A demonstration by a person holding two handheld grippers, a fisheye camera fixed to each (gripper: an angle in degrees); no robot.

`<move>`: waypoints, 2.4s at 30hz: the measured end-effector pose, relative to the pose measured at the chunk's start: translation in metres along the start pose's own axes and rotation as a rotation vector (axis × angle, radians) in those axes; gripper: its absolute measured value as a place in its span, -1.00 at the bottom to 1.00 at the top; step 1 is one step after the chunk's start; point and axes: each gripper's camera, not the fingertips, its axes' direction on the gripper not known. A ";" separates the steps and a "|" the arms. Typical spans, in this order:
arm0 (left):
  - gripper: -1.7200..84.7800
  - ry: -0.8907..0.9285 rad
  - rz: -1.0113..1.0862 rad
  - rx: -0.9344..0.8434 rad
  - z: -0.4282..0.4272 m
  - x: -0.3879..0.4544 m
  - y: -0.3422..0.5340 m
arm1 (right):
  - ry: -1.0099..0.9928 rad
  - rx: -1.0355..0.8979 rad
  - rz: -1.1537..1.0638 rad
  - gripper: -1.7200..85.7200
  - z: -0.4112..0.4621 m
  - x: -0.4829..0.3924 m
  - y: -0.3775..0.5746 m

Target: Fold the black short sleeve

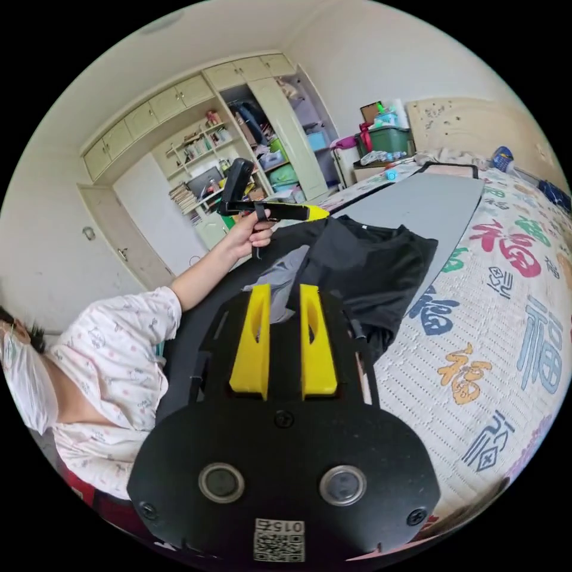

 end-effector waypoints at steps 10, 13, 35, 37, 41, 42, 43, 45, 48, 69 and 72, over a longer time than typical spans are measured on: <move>-0.67 0.136 0.492 -0.159 0.024 0.073 0.033 | 0.333 0.066 0.131 -0.66 0.061 0.061 0.111; -0.70 0.149 0.643 -0.273 0.053 0.097 0.046 | 0.377 -0.007 0.133 -0.67 0.101 0.073 0.126; -0.83 0.273 0.710 -0.361 0.084 0.100 0.053 | 0.506 -0.102 0.272 -0.84 0.202 0.140 0.247; -0.82 0.309 0.650 -0.283 0.068 0.086 0.044 | 0.506 -0.010 0.254 -0.83 0.185 0.131 0.257; -0.79 0.106 0.314 -0.092 0.040 0.025 0.030 | 0.352 0.116 0.053 -0.81 0.174 0.088 0.264; -0.77 0.017 0.235 -0.105 0.042 0.008 0.030 | 0.337 0.070 0.001 -0.80 0.185 0.077 0.261; -0.76 -0.010 0.205 -0.121 0.045 0.001 0.030 | 0.330 0.037 -0.023 -0.79 0.193 0.072 0.259; -0.74 0.001 0.121 -0.210 0.060 -0.022 0.031 | 0.308 -0.099 -0.092 -0.77 0.229 0.059 0.253; -0.75 0.073 0.067 -0.278 0.076 -0.038 0.032 | 0.288 -0.231 -0.137 -0.75 0.272 0.056 0.255; -0.72 0.005 0.051 -0.310 0.093 -0.054 0.019 | 0.362 -0.389 -0.120 -0.96 0.284 0.078 0.280; -0.81 0.058 0.048 -0.301 0.104 -0.058 0.019 | 0.361 -0.394 -0.118 -0.96 0.273 0.082 0.277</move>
